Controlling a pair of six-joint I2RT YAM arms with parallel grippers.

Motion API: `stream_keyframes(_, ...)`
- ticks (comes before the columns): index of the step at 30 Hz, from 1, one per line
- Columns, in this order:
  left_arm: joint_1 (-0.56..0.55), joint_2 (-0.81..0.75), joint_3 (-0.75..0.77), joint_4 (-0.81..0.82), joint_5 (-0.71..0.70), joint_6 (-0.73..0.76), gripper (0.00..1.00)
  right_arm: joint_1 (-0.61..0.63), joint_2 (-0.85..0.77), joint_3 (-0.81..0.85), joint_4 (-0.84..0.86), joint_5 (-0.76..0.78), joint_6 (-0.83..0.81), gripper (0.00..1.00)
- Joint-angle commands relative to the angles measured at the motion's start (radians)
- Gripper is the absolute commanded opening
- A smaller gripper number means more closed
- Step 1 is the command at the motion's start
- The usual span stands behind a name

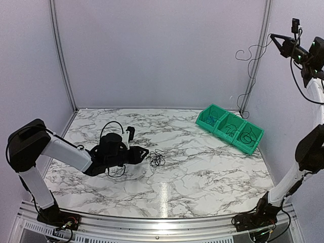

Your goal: Untangle the cables

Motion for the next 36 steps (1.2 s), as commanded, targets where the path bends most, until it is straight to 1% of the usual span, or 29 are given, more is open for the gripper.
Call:
stream_keyframes(1, -0.002, 0.017, 0.000, -0.016, 0.019, 0.000, 0.37, -0.020, 0.075, 0.042, 0.014, 0.064, 0.051, 0.00)
stream_keyframes(5, -0.002, 0.024, -0.006, -0.015, 0.023, -0.007, 0.37, -0.014, 0.092, -0.119, 0.085, 0.044, 0.079, 0.00)
stream_keyframes(8, -0.003, 0.029, -0.012, -0.016, 0.024, -0.009, 0.37, 0.011, 0.094, -0.235, 0.081, 0.024, 0.027, 0.00)
stream_keyframes(13, -0.002, 0.037, -0.016, -0.016, 0.027, -0.011, 0.37, 0.073, 0.093, -0.322, -0.056, 0.024, -0.135, 0.00)
stream_keyframes(20, -0.002, 0.054, 0.007, -0.016, 0.041, -0.019, 0.38, 0.105, 0.059, -0.432, -0.077, 0.063, -0.206, 0.00)
stream_keyframes(25, -0.002, 0.016, 0.021, -0.047, 0.077, -0.020, 0.38, 0.105, 0.020, -0.565, -0.083, 0.106, -0.276, 0.00)
stream_keyframes(28, -0.011, -0.072, 0.095, -0.219, 0.118, -0.071, 0.37, 0.105, 0.002, -0.626, -0.094, 0.127, -0.327, 0.00)
stream_keyframes(30, -0.029, -0.156, 0.166, -0.374, 0.079, -0.061, 0.37, 0.105, -0.006, -0.666, -0.088, 0.131, -0.338, 0.00)
stream_keyframes(32, -0.044, -0.231, 0.258, -0.530, 0.010, -0.002, 0.39, 0.106, -0.014, -0.698, -0.080, 0.137, -0.341, 0.00)
stream_keyframes(35, -0.044, -0.253, 0.455, -0.793, -0.090, 0.118, 0.46, 0.105, -0.018, -0.741, -0.072, 0.156, -0.346, 0.00)
stream_keyframes(36, -0.044, -0.251, 0.506, -0.843, -0.114, 0.157, 0.48, 0.105, -0.018, -0.753, -0.069, 0.164, -0.348, 0.00)
